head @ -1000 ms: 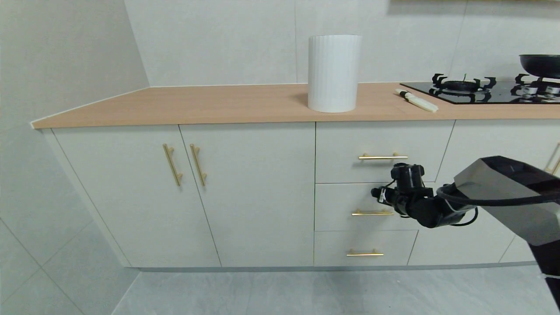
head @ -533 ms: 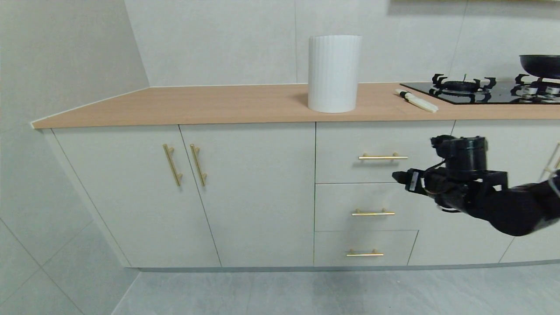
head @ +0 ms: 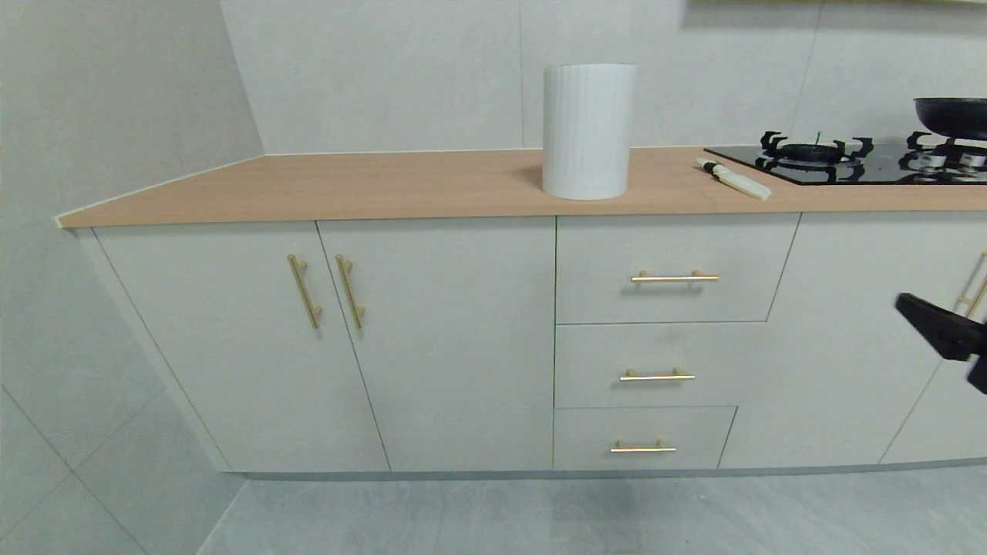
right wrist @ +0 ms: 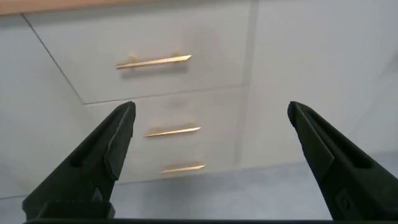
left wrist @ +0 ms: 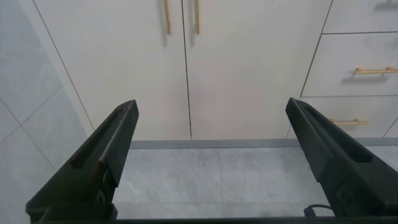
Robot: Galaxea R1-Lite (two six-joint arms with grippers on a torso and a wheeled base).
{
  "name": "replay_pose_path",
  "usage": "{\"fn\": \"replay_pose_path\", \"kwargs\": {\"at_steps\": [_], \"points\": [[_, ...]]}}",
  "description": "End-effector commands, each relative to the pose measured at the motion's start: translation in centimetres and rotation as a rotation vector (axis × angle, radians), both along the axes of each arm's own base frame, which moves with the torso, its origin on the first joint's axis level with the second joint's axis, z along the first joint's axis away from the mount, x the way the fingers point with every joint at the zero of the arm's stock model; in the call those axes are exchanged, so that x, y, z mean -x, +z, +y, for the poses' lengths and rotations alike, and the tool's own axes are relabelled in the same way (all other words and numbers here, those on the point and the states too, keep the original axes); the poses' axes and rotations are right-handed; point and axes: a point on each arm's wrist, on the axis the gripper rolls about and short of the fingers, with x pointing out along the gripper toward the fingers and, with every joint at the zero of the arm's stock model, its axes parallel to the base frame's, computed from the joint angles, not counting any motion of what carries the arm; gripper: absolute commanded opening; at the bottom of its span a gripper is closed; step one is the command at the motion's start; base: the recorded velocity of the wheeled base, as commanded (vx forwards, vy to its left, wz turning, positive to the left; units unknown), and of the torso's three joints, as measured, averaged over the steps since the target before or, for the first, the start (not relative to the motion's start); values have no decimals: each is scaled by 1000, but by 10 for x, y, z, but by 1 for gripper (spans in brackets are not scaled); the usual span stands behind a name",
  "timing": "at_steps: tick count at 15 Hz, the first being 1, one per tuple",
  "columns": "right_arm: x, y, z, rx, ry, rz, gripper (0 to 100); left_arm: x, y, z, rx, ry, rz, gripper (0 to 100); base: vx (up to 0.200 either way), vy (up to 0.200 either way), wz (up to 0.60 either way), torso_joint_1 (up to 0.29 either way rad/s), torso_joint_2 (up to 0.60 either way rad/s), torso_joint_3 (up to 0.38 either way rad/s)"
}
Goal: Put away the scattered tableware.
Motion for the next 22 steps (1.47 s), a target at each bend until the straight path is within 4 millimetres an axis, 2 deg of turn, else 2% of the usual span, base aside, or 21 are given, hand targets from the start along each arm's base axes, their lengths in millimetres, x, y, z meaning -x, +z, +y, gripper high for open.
{"fn": "replay_pose_path", "kwargs": {"at_steps": [1,3,5,7,9,13,18,22], "points": [[86,-18,-33,114,-189,-100,100,0,0,0,0,0,0,100,0,0,0,0,0,0],[121,-27,-37,114,-236,-150,100,0,0,0,0,0,0,100,0,0,0,0,0,0],[147,-41,-39,115,-286,-156,100,0,0,0,0,0,0,100,0,0,0,0,0,0],[170,-55,-38,120,-335,-172,100,0,0,0,0,0,0,100,0,0,0,0,0,0],[185,-70,-37,141,-329,-189,100,0,0,0,0,0,0,100,0,0,0,0,0,0],[184,-79,-35,56,-184,-218,100,0,0,0,0,0,0,100,0,0,0,0,0,0],[154,-134,-30,59,39,-90,100,0,0,0,0,0,0,100,0,0,0,0,0,0],[151,-147,-28,10,137,-35,100,0,0,0,0,0,0,100,0,0,0,0,0,0]]}}
